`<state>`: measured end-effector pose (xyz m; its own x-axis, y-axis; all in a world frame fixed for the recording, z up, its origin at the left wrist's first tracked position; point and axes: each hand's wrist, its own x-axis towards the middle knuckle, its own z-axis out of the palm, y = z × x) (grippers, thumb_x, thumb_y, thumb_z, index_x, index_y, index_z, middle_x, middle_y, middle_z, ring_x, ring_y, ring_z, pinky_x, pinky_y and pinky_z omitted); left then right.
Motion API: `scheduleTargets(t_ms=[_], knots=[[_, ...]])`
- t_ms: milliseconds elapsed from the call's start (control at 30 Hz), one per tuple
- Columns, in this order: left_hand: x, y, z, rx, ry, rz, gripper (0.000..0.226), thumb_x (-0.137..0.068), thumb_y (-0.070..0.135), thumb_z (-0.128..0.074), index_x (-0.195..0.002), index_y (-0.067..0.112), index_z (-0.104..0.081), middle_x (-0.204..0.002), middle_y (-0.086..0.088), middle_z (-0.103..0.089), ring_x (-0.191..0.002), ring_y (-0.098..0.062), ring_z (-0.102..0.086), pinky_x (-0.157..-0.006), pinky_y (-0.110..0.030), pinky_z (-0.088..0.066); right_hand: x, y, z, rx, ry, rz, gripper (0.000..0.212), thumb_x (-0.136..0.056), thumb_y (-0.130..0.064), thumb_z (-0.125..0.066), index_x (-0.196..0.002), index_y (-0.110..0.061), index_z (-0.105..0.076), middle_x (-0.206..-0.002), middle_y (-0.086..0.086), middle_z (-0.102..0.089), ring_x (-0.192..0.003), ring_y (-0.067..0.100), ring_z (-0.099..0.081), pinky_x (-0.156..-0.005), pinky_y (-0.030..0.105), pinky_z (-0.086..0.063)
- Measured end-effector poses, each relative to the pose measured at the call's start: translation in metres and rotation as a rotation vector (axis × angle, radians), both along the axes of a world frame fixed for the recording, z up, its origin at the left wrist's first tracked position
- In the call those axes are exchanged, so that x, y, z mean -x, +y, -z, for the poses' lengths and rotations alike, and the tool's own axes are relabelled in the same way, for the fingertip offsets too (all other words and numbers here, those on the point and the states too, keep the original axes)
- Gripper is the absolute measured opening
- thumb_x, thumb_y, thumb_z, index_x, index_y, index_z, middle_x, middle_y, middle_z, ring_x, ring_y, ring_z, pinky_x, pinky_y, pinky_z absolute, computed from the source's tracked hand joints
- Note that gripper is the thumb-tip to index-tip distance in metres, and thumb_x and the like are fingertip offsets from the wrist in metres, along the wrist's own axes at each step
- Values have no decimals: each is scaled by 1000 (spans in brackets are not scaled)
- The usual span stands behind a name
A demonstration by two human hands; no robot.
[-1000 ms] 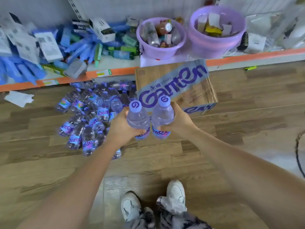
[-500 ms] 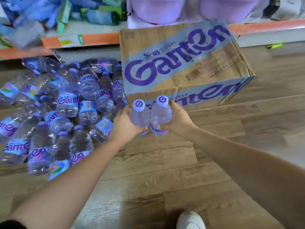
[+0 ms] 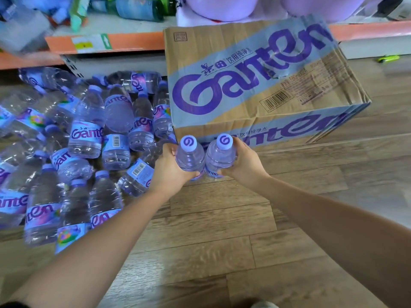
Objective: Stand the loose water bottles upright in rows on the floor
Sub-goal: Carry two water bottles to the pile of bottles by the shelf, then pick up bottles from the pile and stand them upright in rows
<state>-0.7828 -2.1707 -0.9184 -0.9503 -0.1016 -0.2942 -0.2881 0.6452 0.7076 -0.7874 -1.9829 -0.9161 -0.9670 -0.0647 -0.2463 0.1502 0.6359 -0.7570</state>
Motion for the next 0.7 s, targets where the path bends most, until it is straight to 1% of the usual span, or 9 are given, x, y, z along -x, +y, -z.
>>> scheduleTargets(t_ms=[67, 133, 167, 267, 367, 467, 533, 633, 700], knots=[[0, 1, 0, 3, 7, -6, 75, -60, 22, -87, -117, 9, -39, -99, 0, -57, -99, -26, -59, -75, -30, -43, -1, 1, 0, 47, -14, 26, 61, -71, -13, -77, -122, -25, -46, -103, -13, -56, -90, 5, -55, -69, 8, -41], [-1, 1, 2, -3, 6, -10, 75, -59, 23, -87, -115, 12, -39, -107, -3, -59, -103, -25, -58, -78, -31, -44, -3, -1, 2, 94, -43, 72, 62, -71, -11, -77, -119, -24, -41, -97, -17, -55, -88, 2, -55, -69, 14, -48], [-2, 1, 3, -10, 2, -8, 75, -59, 23, -87, -115, 13, -39, -111, -3, -58, -105, -24, -57, -79, -30, -43, -3, -2, 4, 96, -47, 85, 64, -70, -11, -77, -119, -23, -38, -98, -17, -53, -91, 6, -54, -74, 21, -50], [-2, 1, 3, -3, 3, 14, 75, -60, 25, -87, -116, 12, -38, -115, -3, -59, -108, -25, -58, -79, -29, -42, -4, -4, 9, 29, -19, 91, 72, -67, -10, -79, -123, -21, -36, -118, -6, -41, -103, 8, -43, -94, 35, -50], [1, -3, 1, 31, 24, 51, 76, -59, 27, -87, -116, 10, -40, -113, -7, -61, -106, -28, -59, -76, -27, -42, -2, -3, 12, 46, -15, 87, 71, -66, -13, -80, -120, -27, -37, -122, -7, -41, -111, 10, -45, -96, 39, -51], [3, -6, 1, 45, 24, 91, 76, -58, 29, -88, -114, 10, -40, -109, -5, -61, -105, -28, -60, -74, -27, -41, -3, -4, 12, 60, -26, 87, 71, -67, -15, -79, -122, -26, -35, -125, -8, -46, -115, 11, -49, -96, 39, -51], [2, -8, 2, 22, 0, 112, 76, -58, 27, -88, -114, 11, -39, -107, -2, -58, -106, -27, -58, -74, -27, -39, -4, -6, 10, 18, -18, 76, 74, -68, -15, -79, -126, -23, -35, -126, -9, -47, -115, 12, -50, -96, 35, -49], [5, -16, 1, 7, -24, 261, 84, -61, 23, -86, -127, 9, -35, -125, -5, -52, -118, -24, -52, -84, -24, -37, -1, -7, -3, -107, -60, 13, 82, -65, -18, -83, -133, -19, -37, -121, -12, -44, -118, 11, -46, -92, 21, -37], [8, -30, -7, 48, -63, 412, 87, -69, 21, -82, -137, 11, -29, -138, -6, -43, -127, -23, -44, -96, -25, -36, 0, -4, -17, -230, -53, -9, 80, -64, -29, -84, -131, -20, -41, -121, -9, -47, -116, 11, -48, -92, 23, -38]])
